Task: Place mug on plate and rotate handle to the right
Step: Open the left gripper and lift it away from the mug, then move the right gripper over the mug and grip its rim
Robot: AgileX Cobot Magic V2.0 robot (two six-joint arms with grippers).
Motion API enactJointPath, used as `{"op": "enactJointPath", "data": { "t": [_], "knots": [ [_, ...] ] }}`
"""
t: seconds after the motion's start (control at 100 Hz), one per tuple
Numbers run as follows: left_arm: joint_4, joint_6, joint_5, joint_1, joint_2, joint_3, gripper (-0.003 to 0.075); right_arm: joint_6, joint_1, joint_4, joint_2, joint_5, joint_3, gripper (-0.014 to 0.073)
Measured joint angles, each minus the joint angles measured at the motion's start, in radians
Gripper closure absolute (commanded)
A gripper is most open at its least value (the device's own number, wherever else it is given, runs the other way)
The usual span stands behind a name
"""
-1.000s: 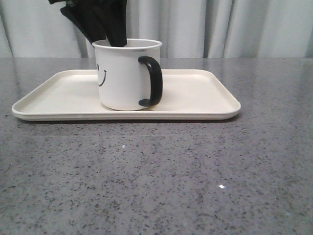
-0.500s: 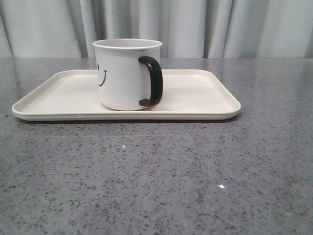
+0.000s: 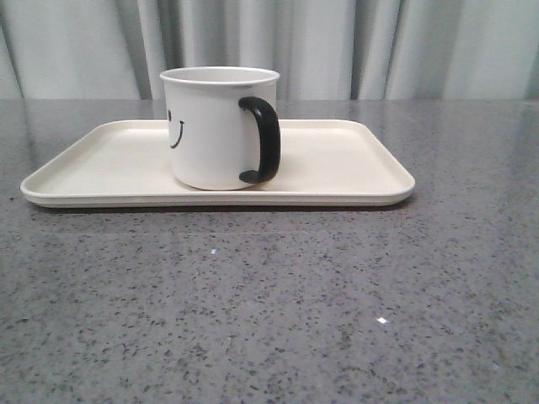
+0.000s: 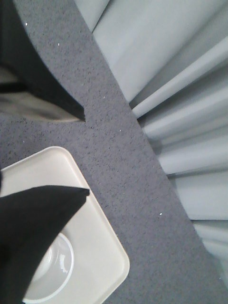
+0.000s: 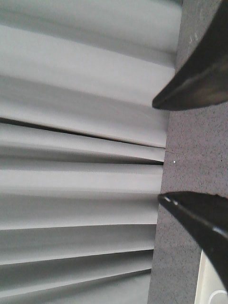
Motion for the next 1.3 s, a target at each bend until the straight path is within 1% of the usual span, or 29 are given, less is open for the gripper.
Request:
{"op": "enactJointPath", "data": {
  "t": [0.09, 0.16, 0.23, 0.33, 0.34, 0.42, 0.53, 0.64, 0.73, 0.87, 1.05, 1.17, 1.3],
  "knots": [
    [0.011, -0.007, 0.000, 0.000, -0.065, 0.000, 0.0460, 0.000, 0.000, 0.000, 0.000, 0.000, 0.000, 0.0188],
    [0.023, -0.007, 0.001, 0.000, -0.113, 0.000, 0.0509, 0.000, 0.000, 0.000, 0.000, 0.000, 0.000, 0.0188],
    [0.040, -0.007, 0.002, 0.000, -0.159, 0.000, 0.0587, 0.000, 0.000, 0.000, 0.000, 0.000, 0.000, 0.0188],
    [0.077, -0.007, 0.002, 0.000, -0.224, 0.028, 0.0738, -0.002, 0.000, 0.000, 0.000, -0.010, 0.000, 0.0188],
    [0.084, -0.007, 0.002, 0.000, -0.234, 0.037, 0.0742, -0.004, 0.000, 0.000, 0.001, -0.012, 0.000, 0.0188],
    [0.125, -0.007, 0.002, 0.000, -0.289, 0.099, 0.0740, -0.019, 0.000, 0.000, 0.010, -0.036, -0.005, 0.0188],
    [0.188, -0.040, 0.004, 0.000, -0.364, 0.218, 0.0740, -0.040, 0.000, 0.000, 0.056, -0.039, -0.060, 0.0188],
    [0.242, -0.082, 0.008, 0.000, -0.426, 0.327, 0.0740, -0.044, 0.002, 0.000, 0.147, -0.021, -0.168, 0.0188],
    [0.255, -0.095, 0.007, 0.000, -0.465, 0.400, 0.0740, -0.048, 0.019, 0.011, 0.242, 0.011, -0.279, 0.0190],
    [0.255, -0.103, 0.008, 0.000, -0.507, 0.466, 0.0740, -0.067, 0.098, 0.043, 0.410, 0.094, -0.472, 0.0190],
    [0.259, -0.103, 0.010, 0.000, -0.535, 0.483, 0.0740, -0.119, 0.251, 0.080, 0.637, 0.236, -0.681, 0.0190],
    [0.259, -0.103, 0.010, 0.000, -0.537, 0.483, 0.0740, -0.124, 0.329, 0.085, 0.778, 0.305, -0.747, 0.0190],
    [0.259, -0.103, 0.010, 0.000, -0.537, 0.485, 0.0740, -0.124, 0.384, 0.085, 0.902, 0.374, -0.762, 0.0190]
  ]
}}
